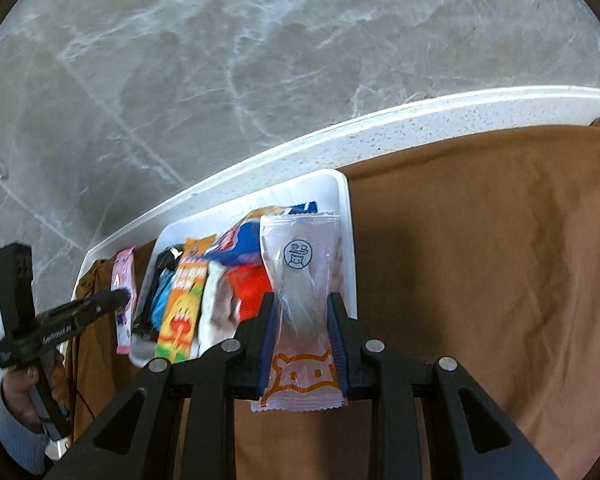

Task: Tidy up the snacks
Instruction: 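Carry both packs to the white tray and open both tools, then grasp the gold wrapper with left tool while right tool grasps red-white candy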

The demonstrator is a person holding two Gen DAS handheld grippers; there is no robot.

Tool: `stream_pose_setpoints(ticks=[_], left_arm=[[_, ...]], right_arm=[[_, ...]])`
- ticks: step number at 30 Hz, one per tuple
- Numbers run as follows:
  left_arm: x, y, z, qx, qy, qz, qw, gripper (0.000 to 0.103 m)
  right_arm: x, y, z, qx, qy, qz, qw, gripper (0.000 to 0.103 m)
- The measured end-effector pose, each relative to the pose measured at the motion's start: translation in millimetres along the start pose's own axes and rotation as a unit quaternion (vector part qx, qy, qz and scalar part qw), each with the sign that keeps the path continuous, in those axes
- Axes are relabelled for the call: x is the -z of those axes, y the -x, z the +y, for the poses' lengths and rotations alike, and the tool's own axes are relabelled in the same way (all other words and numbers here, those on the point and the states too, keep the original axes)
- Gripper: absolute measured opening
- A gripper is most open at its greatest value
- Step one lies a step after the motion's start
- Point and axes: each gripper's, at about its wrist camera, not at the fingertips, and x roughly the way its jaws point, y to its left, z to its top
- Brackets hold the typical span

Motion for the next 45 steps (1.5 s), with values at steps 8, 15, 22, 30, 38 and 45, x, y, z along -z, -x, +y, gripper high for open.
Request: stream_pose_setpoints(ticks=[8,15,22,30,38,45], left_arm=[[1,-16,10,-0.009,-0.003,0.007,0.9999,0.025],[3,-5,20,0.001,0.018,-0.015,0.9997,0.027],[16,30,20,0.011,0.031,-0.041,0.9986,0.028],[70,76,-5,0.037,0.006,-0.029,0.9989,0.039],[159,105,-57,0.101,-0.095,0.044,0.9893,0.044],[234,109,-92,0.134,-0.178,0.112,0.9684,0.044]], right_arm=[[-4,-23,8,0.031,0.03,0.007,0.999,0.044],[0,-7,11,0.05,0.044,-0.015,0.998,0.045],[22,34,24,0.045,0.063,-0.035,0.996,0.046],[92,70,74,0.009,0.165,0.001,0.986,0.046],[196,77,110,-0.05,0.29,0.099,0.951,0.047],[254,75,122,-0.042,0.367,0.139,0.919,0.047]])
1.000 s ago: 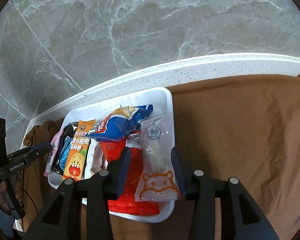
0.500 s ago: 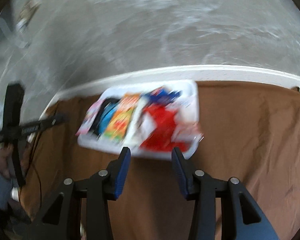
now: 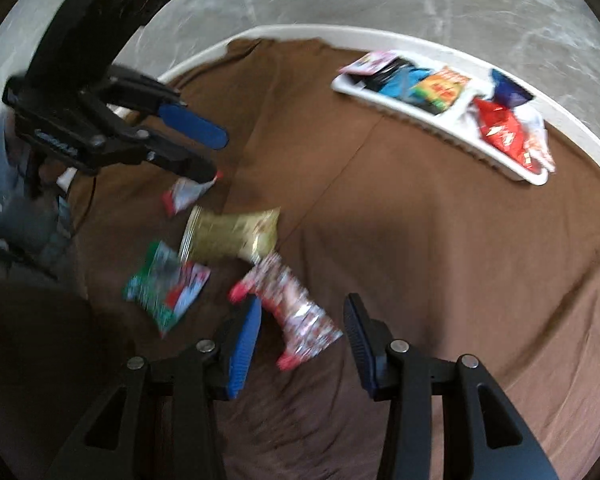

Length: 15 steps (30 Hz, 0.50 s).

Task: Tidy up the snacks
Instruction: 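Grasp the gold wrapper with left tool while right tool grasps red-white candy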

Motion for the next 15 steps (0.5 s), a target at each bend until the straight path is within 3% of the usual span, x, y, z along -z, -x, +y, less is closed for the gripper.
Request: stream_pose_setpoints(ticks=[6,15], left_arm=[[18,-26,-20,-0.009,-0.036,0.034,0.9987,0.044],[15,-61,-26,-0.045,-0.073,0.055,0.9948,0.044]], right_arm=[[3,-13,13,0.019,0.036,0.003,0.999,0.047],[-4,-33,13,0.026,0.056,0.015,0.998,0.046]])
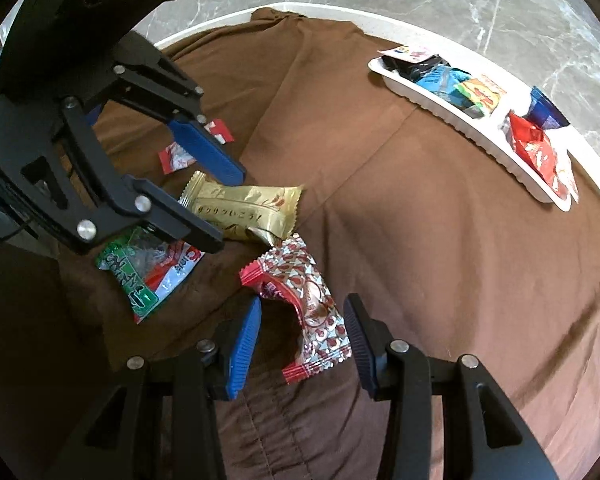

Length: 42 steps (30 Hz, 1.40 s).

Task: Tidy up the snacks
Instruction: 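Grasp the gold wrapper with left tool while right tool grasps red-white candy, then lower both candies into the white tray and open both tools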

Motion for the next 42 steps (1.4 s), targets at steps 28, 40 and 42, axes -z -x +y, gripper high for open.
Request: stream_pose_setpoints(ticks=[28,40,42], left_arm=[[-6,-2,37,0.007,0.045,-0.03,0.9985,0.029],[-49,35,77,0.026,0.116,-0.092,0.9887,0.029],[-59,41,88,0.025,0.126,-0.103,0.9863,0.029]], right_arm=[[0,22,-67,-0.097,-0.186,-0.042,0.977,0.027],[-28,42,-121,-0.082,-0.256,-0.094,0.959,0.027],[-35,46,-132,-0.081,-0.272,-0.104,0.953,0.027]])
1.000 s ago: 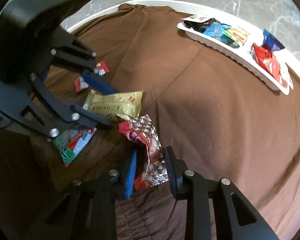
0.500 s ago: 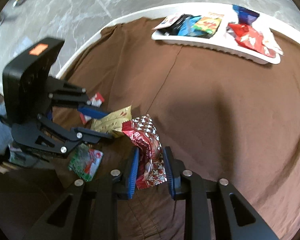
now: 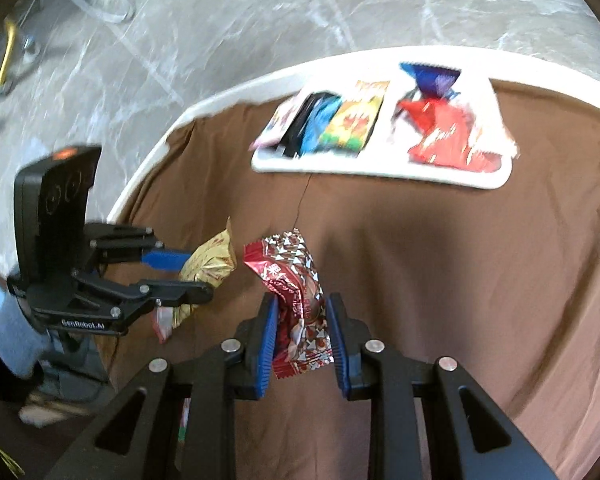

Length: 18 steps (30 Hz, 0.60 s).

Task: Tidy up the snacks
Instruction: 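Lower both candies into the white tray and open both tools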

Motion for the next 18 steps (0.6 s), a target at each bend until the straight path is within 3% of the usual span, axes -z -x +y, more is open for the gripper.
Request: stream_pose_setpoints(ticks=[10,18], left_arm=[[-82,3,46,-0.021,0.047,-0.046,0.9976,0.029],[-128,-13,81,-0.043,0.074,-0.058,0.9946,0.029]], right_arm=[[-78,1,-29,0.024,-0.046,-0.062,0.997,0.027],[-121,-35,-28,0.053,-0.036,-0.064,0.996,0.027]])
